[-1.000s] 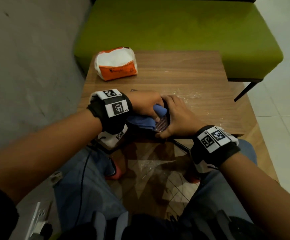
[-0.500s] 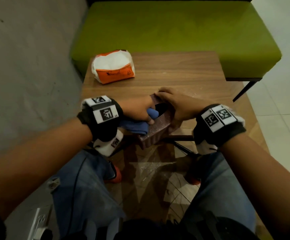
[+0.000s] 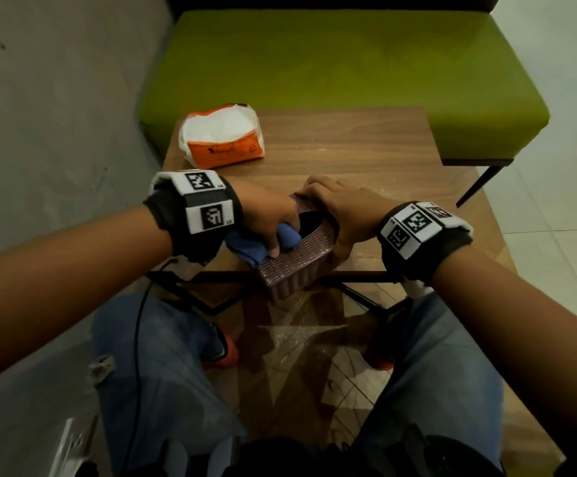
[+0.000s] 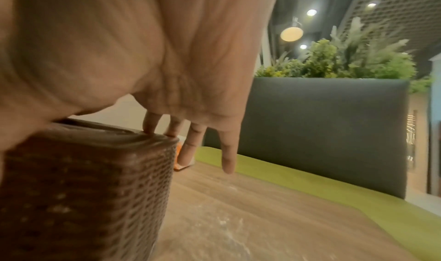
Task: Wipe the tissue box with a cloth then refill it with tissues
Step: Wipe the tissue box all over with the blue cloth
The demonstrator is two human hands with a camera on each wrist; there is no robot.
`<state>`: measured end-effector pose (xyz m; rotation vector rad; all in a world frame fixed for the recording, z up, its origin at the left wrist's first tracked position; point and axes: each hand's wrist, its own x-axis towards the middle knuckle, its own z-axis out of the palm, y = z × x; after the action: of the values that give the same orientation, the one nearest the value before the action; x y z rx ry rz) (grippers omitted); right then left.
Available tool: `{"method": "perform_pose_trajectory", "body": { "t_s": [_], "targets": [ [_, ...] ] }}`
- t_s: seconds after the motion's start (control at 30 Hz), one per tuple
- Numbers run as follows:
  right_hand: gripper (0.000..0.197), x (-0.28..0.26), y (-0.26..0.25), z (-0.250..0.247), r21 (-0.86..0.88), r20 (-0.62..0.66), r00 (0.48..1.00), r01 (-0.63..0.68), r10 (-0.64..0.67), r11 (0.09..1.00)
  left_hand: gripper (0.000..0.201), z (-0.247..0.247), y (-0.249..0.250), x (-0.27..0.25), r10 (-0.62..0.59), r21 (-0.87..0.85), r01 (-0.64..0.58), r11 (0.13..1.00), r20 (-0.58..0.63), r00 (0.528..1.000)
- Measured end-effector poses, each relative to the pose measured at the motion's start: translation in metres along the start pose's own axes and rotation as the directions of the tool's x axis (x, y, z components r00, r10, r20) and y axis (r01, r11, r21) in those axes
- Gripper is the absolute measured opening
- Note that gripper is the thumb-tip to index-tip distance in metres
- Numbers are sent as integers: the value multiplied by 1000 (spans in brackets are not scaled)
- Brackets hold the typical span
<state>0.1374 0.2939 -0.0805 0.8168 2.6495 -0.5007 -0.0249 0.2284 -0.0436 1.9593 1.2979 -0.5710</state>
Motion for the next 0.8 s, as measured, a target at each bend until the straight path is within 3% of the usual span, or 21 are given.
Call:
{"method": "perform_pose_trajectory", "body": {
  "t_s": [0.07, 0.17, 0.27, 0.3, 0.37, 0.47, 0.53, 0.6, 0.67, 0.8],
  "targets": [
    [126, 1, -4, -7, -131, 15, 1000, -3, 5, 991, 22, -6, 7, 6, -37, 64, 33, 997, 75, 996],
    [111, -3, -9, -10, -247, -42, 998, -49, 39, 968, 24, -8, 11, 12, -60, 71, 58, 996, 22, 998],
    [77, -16, -17, 10, -55, -265, 955, -156, 136, 986, 30, 2, 3, 12, -104, 25, 109, 994, -138, 985],
    [79, -22, -22, 20, 73, -299, 938, -158, 173, 985, 31, 7, 0, 11, -121, -14, 121, 993, -187, 975],
    [101, -34, -34, 35, 234, -233, 953, -137, 192, 962, 32, 18, -1, 11, -149, -101, 123, 987, -307, 940],
    [120, -41, -46, 44, 251, -70, 987, -122, 144, 960, 27, 35, 0, 17, -225, -214, 136, 967, -476, 850],
    [119, -37, -45, 42, 232, -104, 984, -116, 143, 966, 23, 41, 3, 19, -263, -236, 158, 959, -529, 806],
    [114, -33, -40, 40, 177, -183, 973, -109, 142, 978, 24, 39, 2, 15, -231, -227, 127, 965, -520, 822],
    [113, -31, -31, 38, 134, -208, 971, -89, 116, 987, 28, 30, 0, 8, -152, -199, 66, 978, -455, 877],
    [112, -28, -26, 31, 38, -166, 983, -75, 80, 996, 26, -1, 3, 0, -25, -40, 17, 999, -193, 981]
  ]
}}
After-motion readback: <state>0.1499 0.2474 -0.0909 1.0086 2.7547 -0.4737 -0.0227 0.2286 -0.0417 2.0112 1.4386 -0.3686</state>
